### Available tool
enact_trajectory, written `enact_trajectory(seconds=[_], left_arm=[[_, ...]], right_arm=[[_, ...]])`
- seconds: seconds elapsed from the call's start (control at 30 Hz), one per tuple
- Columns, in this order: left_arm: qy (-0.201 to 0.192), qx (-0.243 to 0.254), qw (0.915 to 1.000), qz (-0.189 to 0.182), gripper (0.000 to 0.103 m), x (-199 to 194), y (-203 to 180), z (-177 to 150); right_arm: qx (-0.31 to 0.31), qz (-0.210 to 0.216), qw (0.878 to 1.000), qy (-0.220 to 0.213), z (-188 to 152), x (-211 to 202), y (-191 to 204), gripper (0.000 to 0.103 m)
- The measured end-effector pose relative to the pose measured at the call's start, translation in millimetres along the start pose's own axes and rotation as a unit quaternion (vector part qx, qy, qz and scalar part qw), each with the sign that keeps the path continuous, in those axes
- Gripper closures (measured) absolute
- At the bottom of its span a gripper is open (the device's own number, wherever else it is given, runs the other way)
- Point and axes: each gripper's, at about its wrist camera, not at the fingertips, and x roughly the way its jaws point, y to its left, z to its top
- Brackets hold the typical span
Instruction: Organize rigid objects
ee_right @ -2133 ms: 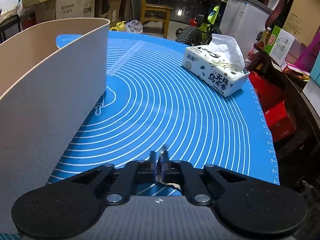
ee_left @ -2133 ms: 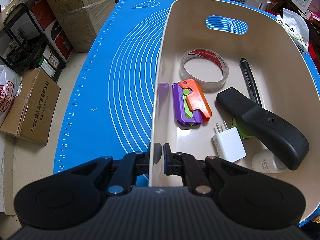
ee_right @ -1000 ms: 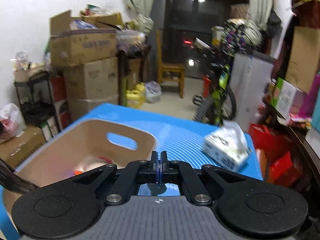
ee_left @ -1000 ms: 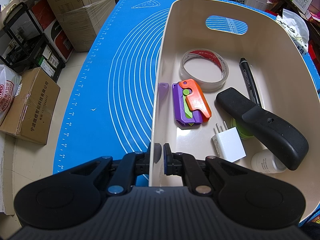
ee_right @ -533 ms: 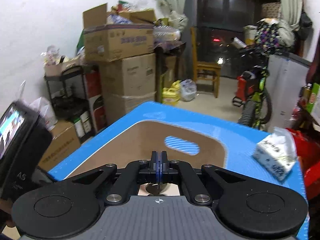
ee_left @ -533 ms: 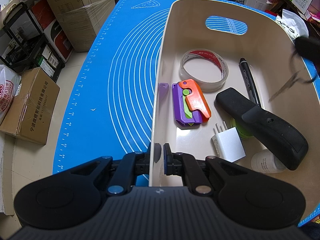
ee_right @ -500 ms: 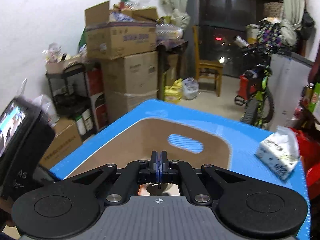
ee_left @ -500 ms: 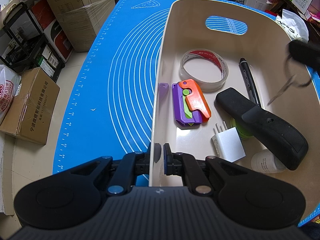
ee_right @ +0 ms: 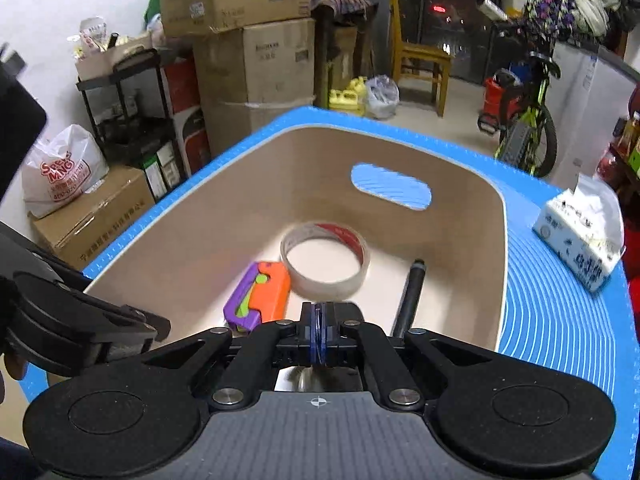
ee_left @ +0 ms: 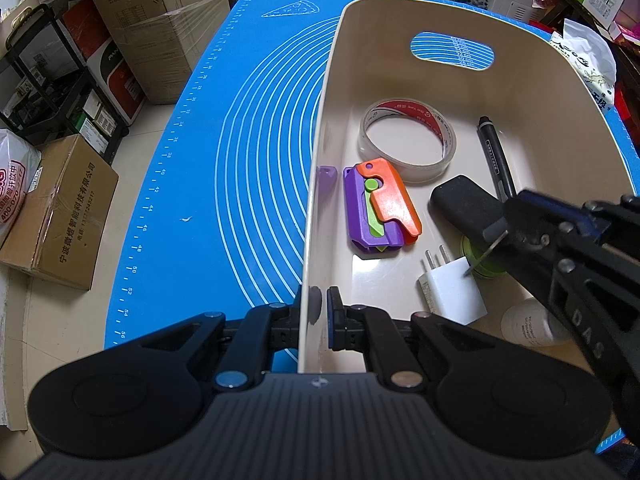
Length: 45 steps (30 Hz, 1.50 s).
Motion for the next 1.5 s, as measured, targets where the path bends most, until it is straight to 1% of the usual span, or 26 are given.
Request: enact_trajectory(seconds=[0.03,0.1,0.13,0.17,0.2,0.27,0.33,0.37,0.4,0.43,0.5,0.57,0.67,0.77,0.9,1.1,1.23,1.5], left_arm=[[0.0,0.0,1.0,0.0,0.094,0.0,-0.1,0.0],[0.0,-0.001,1.0,0.0,0.094,0.2,-1.2,0.4],[-0.001,-0.002,1.0,0.001,0.094,0.0,-2.2,0.7],[-0.002,-0.003,1.0,0.001,0.094,0.0,-2.3,1.0],[-0.005,-0.004,1.0,0.003,0.092,-0.5,-1.4,1.0],[-0.011,-0.006,0.9999,0.008,0.09,-2.3,-1.1,1.3],[-0.017,-0.012,0.9997,0.013,0.07,-6.0,-0.7,1.0],[-0.025,-0.014,0.9994,0.017,0.054,-9.4,-0.6,0.4],[-0.035,-0.015,0.999,0.022,0.045,-13.6,0.4,-0.2],[-0.045,-0.016,0.9985,0.026,0.042,-18.8,0.4,-0.3],[-0.065,-0.024,0.9973,0.025,0.037,-30.6,-0.3,-1.3],[-0.08,-0.031,0.9961,0.018,0.035,-41.7,-2.0,-1.9],[-0.101,-0.028,0.9944,0.012,0.03,-57.7,-6.9,-5.9],[-0.111,-0.022,0.9936,0.008,0.029,-73.2,-12.9,-14.5],[-0.119,-0.027,0.9926,0.005,0.028,-92.3,-18.4,-30.3],[-0.132,-0.029,0.9907,0.016,0.028,-123.1,-26.7,-60.0],[-0.137,-0.017,0.9901,0.024,0.028,-142.4,-34.1,-76.6],[-0.154,-0.014,0.9875,0.029,0.028,-176.2,-46.7,-114.2]], right_arm=[[0.003,0.006,1.0,0.008,-1.1,1.8,-0.4,0.081],[0.008,0.006,1.0,0.009,-4.3,0.8,-0.1,0.062],[0.011,0.004,1.0,0.007,-6.2,-0.7,-1.1,0.049],[0.018,0.001,1.0,0.002,-8.0,-3.5,-2.8,0.043],[0.028,0.001,1.0,-0.003,-9.4,-7.1,-4.5,0.035],[0.049,0.004,0.999,-0.012,-11.7,-16.4,-8.0,0.03],[0.063,-0.002,0.998,-0.018,-12.8,-26.9,-10.4,0.021],[0.068,-0.006,0.997,-0.023,-14.6,-34.2,-12.3,0.019],[0.072,-0.01,0.997,-0.028,-14.7,-40.9,-13.3,0.015],[0.078,-0.014,0.996,-0.033,-16.3,-48.3,-14.5,0.009],[0.092,-0.015,0.995,-0.042,-18.6,-62.8,-18.2,0.004],[0.103,-0.018,0.994,-0.044,-22.6,-76.0,-21.7,0.004],[0.102,-0.035,0.993,-0.045,-27.9,-93.4,-24.6,0.003],[0.103,-0.047,0.992,-0.048,-31.5,-111.2,-26.0,0.003],[0.112,-0.051,0.991,-0.058,-37.5,-135.7,-27.3,0.003],[0.115,-0.057,0.989,-0.073,-53.8,-174.0,-20.5,0.003],[0.115,-0.06,0.988,-0.079,-68.1,-201.5,-16.2,0.003],[0.123,-0.068,0.986,-0.091,-97.4,-253.8,-13.7,0.002]])
